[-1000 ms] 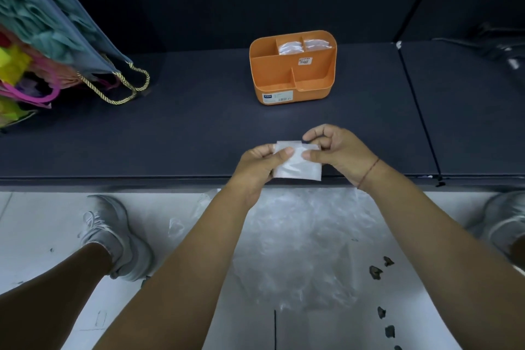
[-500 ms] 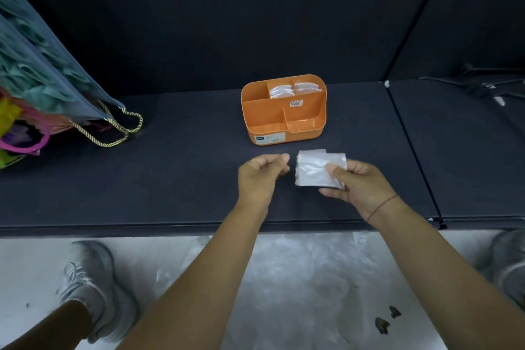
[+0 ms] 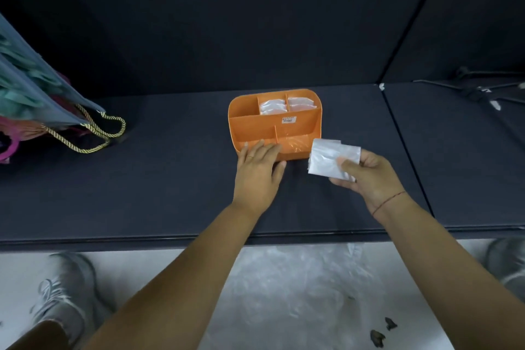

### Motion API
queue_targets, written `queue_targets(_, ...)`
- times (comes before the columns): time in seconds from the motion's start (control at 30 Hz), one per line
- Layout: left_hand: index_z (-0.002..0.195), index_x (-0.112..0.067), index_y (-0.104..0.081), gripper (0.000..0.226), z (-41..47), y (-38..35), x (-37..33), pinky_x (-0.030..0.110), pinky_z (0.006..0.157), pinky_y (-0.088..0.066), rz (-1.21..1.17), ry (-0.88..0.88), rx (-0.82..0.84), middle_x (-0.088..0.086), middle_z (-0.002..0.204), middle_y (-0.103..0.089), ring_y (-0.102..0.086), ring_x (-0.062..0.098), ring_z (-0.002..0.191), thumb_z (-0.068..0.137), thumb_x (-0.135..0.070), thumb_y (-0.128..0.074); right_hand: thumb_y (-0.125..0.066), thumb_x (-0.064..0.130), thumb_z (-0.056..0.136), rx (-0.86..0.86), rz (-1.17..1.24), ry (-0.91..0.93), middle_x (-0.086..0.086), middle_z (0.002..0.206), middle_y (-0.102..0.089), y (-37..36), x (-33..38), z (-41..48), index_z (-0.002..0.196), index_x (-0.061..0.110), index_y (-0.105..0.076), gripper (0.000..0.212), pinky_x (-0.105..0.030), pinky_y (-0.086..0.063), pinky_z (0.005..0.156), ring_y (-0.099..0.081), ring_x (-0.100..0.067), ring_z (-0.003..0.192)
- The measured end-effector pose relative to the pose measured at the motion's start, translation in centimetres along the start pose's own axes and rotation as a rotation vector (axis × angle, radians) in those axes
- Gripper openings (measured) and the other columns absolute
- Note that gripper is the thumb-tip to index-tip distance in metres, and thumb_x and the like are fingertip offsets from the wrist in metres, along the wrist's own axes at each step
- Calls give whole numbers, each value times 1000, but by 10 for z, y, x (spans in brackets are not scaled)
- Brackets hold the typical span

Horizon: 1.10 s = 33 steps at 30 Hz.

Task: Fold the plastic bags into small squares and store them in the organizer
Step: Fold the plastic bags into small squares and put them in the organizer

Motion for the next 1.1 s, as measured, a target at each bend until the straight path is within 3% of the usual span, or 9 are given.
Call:
queue_targets(0.1,135,-15,-58,53,-34,6,-1,39,122,-14,27,-25,14,3,137,-59,-43,20,137,99,-43,-31,-54,-2,94,14,-59,88,-3,97,-69,-3,14,0,100,11,-65,18,-25,-60,72,-67,-14,88)
queue_targets(0.23,134,-16,-59,49,-81,14,-5,38,120,-17,53,-38,-5,1,136,-60,-46,18,135,101,-42,-34,-53,-1,95,69,-169,242,-1,93,-69,-14,43,-1,103,10,-66,18,-20,-57,69,-66,-10,82)
queue_targets(0.37,135,-16,-57,52,-111,19,-10,37,120,-16,50,-35,-33,1,140,-57,-40,16,138,105,-44,-26,-53,8,96,70,-553,444,1,88,-63,-26,65,-7,95,19,-61,13,-15,-45,67,-56,-8,77)
queue_targets(0.57,150,-12,-36,60,-104,36,-16,40,123,-6,147,-4,-202,7,159,-30,-17,22,150,101,-46,-39,-49,8,96,225,-1011,557,-3,85,-62,-48,57,-21,96,19,-59,15,-29,-45,65,-58,-20,78)
queue_targets(0.73,153,-10,-29,72,-78,36,-6,42,122,-1,275,41,-96,9,159,-28,-16,25,150,99,-56,-31,-48,9,98,284,-1015,516,0,85,-60,-51,53,-16,102,18,-61,16,-20,-40,60,-56,-16,77)
queue_targets(0.9,155,-13,-24,78,-73,23,2,42,122,0,287,79,-5,6,161,-26,-15,25,150,96,-64,-22,-49,9,98,87,-837,551,-3,94,-63,-38,74,3,106,17,-64,19,-27,-43,73,-56,-18,86)
queue_targets(1.0,155,-13,-23,78,-74,21,2,45,122,-5,276,83,-12,6,161,-24,-14,25,151,96,-63,-23,-49,8,97,244,-935,534,-3,88,-63,-44,69,3,95,18,-62,16,-26,-45,67,-56,-17,80)
queue_targets(1.1,156,-12,-22,78,-74,20,2,46,122,-8,269,79,-15,6,162,-23,-14,26,151,97,-63,-23,-50,12,97,377,-1014,484,-3,88,-65,-50,57,0,95,19,-65,17,-30,-49,71,-60,-19,82)
Point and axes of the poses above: each hand's wrist, its own z-axis towards the middle knuckle, its own y-axis out of the back of the hand, x = y × z, the point moved 4 cm from there along z, towards the middle knuckle
